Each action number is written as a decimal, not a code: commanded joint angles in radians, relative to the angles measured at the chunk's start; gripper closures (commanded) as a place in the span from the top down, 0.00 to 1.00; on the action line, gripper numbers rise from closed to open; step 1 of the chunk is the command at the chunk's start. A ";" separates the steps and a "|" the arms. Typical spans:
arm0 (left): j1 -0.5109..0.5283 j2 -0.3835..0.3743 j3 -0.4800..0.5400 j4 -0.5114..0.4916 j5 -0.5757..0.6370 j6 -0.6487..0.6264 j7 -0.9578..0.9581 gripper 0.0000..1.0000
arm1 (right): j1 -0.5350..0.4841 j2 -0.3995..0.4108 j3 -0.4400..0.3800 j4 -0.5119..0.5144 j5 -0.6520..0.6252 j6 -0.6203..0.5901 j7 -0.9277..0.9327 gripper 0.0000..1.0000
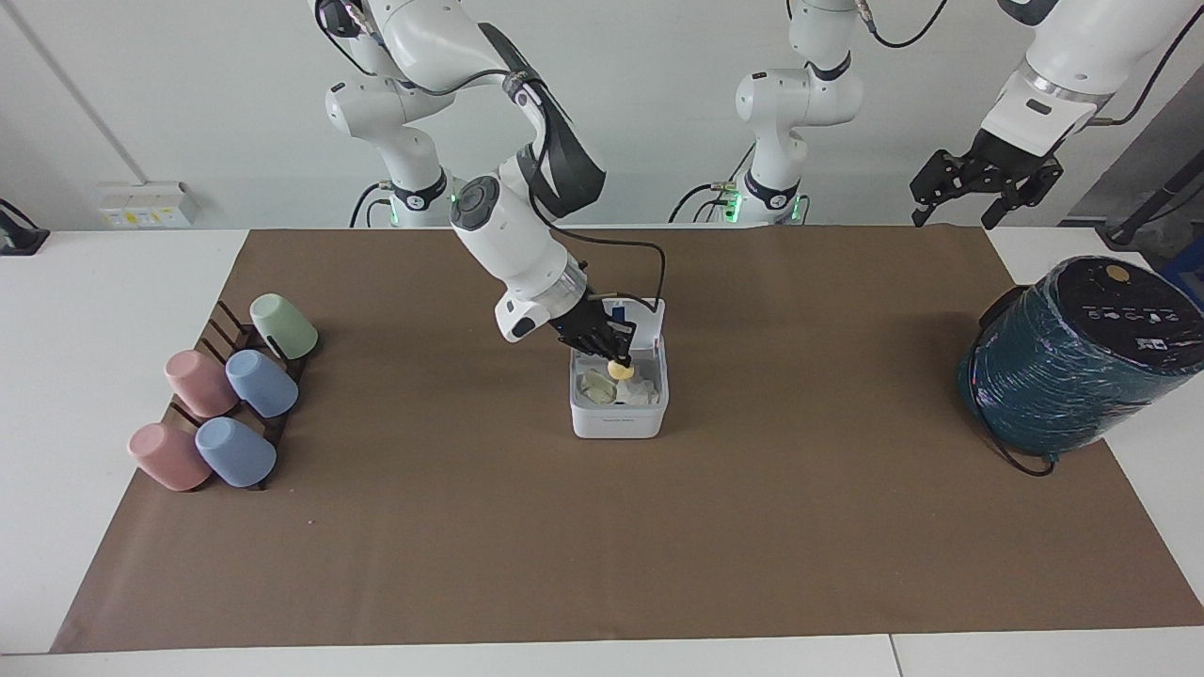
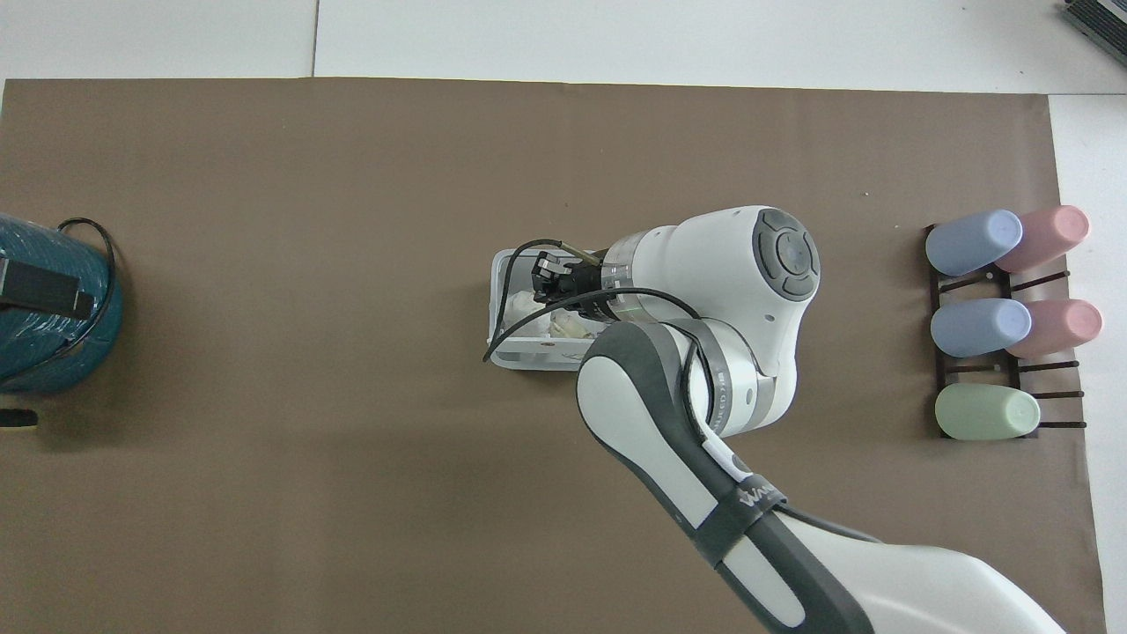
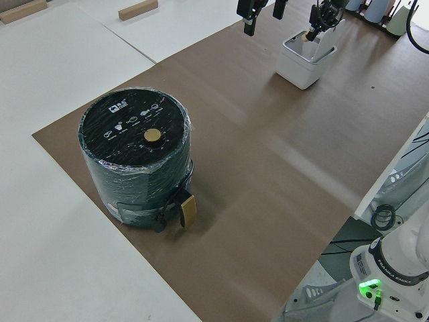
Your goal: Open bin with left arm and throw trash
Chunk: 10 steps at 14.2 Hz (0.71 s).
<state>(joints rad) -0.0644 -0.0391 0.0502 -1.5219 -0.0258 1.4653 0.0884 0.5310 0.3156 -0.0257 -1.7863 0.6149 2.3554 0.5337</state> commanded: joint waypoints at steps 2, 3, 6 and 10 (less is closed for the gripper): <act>-0.012 -0.038 0.005 -0.054 0.024 0.053 -0.001 1.00 | 0.004 0.000 0.003 0.005 0.026 0.010 -0.003 1.00; -0.012 -0.038 0.004 -0.052 0.023 0.064 -0.001 1.00 | 0.006 0.000 0.003 0.010 0.022 0.011 -0.007 1.00; -0.014 -0.035 0.005 -0.050 0.024 0.078 -0.001 1.00 | -0.006 -0.016 -0.009 0.024 -0.051 0.010 -0.018 1.00; -0.011 -0.031 0.003 -0.046 0.024 0.075 0.002 1.00 | -0.113 -0.081 -0.017 0.068 -0.454 -0.019 -0.023 1.00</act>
<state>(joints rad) -0.0668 -0.0412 0.0501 -1.5292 -0.0255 1.5149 0.0884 0.4756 0.2739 -0.0506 -1.7308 0.3021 2.3649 0.5260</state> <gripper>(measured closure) 0.000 0.000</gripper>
